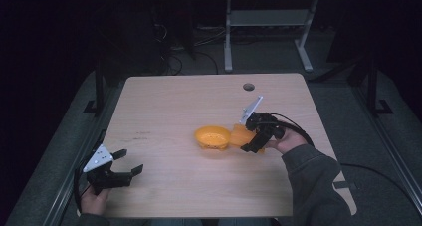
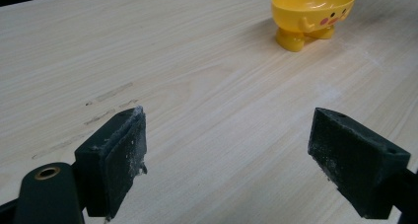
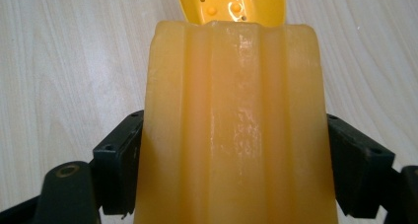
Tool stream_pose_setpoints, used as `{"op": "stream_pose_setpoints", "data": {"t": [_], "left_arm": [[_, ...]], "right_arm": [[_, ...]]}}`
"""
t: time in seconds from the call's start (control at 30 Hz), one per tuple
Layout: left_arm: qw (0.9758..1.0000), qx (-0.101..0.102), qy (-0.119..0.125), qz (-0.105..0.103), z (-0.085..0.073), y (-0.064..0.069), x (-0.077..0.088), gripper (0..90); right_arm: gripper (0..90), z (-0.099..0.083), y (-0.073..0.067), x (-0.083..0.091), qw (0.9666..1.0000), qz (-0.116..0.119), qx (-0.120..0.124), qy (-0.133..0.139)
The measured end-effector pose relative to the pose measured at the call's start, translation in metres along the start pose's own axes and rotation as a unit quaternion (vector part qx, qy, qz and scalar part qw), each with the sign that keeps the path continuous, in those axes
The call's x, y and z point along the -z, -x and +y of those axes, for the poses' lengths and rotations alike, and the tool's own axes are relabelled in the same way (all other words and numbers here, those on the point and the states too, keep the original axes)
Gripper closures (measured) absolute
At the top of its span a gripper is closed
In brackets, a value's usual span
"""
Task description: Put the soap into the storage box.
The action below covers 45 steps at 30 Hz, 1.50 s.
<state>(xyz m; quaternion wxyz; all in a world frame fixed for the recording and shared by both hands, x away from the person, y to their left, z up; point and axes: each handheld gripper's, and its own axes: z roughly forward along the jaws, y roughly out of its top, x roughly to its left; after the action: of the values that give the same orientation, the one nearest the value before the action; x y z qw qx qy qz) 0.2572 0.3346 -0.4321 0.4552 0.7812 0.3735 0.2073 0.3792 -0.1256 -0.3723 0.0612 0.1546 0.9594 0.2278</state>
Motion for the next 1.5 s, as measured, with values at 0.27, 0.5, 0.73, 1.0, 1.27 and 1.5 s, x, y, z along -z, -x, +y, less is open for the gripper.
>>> {"op": "stream_pose_setpoints", "data": {"t": [0.27,0.5,0.73,1.0,1.27,1.5], "left_arm": [[1.0,-0.002,0.0,0.0,0.0,0.0,0.0,14.3],[1.0,-0.001,0.001,0.0,0.0,0.0,0.0,14.3],[1.0,0.0,0.002,0.0,0.0,0.0,0.0,14.3],[1.0,-0.002,0.0,0.002,0.0,-0.001,0.001,14.3],[1.0,-0.002,0.001,0.002,0.0,-0.001,0.001,14.3],[1.0,-0.001,0.002,0.002,0.0,-0.001,0.0,14.3]], "right_arm": [[20.7,0.002,0.002,-0.001,1.0,0.004,-0.002,0.005],[20.7,0.011,0.003,0.002,0.9999,0.0,0.009,0.006],[20.7,0.019,0.004,0.001,0.9999,0.002,0.016,0.004],[20.7,0.029,0.005,-0.001,0.9998,0.007,0.02,0.005],[20.7,0.033,0.007,-0.003,0.9996,0.011,0.024,0.009],[20.7,0.037,0.009,-0.007,0.9996,0.014,0.026,0.001]]}}
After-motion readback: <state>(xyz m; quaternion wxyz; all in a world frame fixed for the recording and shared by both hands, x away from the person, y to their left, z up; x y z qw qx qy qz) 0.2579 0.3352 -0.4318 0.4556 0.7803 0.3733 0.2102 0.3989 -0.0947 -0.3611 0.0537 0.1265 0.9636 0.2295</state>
